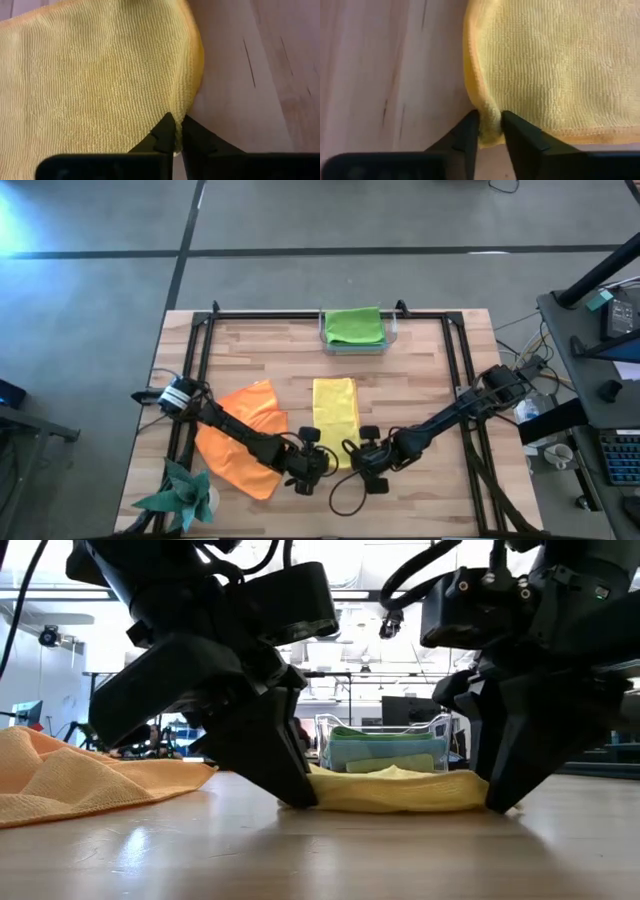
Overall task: Fold microfiber towels
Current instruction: Fold the yellow microfiber cloth
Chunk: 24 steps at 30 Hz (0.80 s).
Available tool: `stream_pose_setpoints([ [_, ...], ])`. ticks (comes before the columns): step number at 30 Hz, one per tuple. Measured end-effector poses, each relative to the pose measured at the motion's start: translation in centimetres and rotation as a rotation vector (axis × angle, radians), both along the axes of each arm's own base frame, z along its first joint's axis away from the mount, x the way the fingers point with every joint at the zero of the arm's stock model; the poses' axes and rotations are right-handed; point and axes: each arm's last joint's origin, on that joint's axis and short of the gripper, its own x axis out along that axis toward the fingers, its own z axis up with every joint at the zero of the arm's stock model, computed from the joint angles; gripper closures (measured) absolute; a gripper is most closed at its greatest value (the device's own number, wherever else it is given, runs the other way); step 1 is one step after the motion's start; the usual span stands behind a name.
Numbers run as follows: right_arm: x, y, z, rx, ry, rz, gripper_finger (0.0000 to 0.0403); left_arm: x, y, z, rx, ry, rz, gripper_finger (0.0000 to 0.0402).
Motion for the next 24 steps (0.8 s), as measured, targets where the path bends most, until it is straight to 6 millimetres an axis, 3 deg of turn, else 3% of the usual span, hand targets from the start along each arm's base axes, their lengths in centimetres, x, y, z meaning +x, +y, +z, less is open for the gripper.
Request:
stream_pose_setpoints([
  [5,0.3,0.2,0.5,0.04,0.014,0.027,0.0386,0.0,0.1,0.9,-0.015,-0.016,-0.003,0.04],
  [12,0.9,0.8,2.8,0.102,0.058,0.0,0.0392,-0.5,0.3,4.1,-0.05,-0.074,-0.009,0.04],
  [17,1.7,1.3,6.2,0.105,0.068,-0.015,0.0393,-1.2,0.6,5.9,-0.055,-0.073,-0.017,0.0401],
  [24,2.4,1.7,10.3,0.161,0.091,-0.178,0.0394,-2.6,1.2,10.2,-0.064,-0.09,-0.018,0.0401],
])
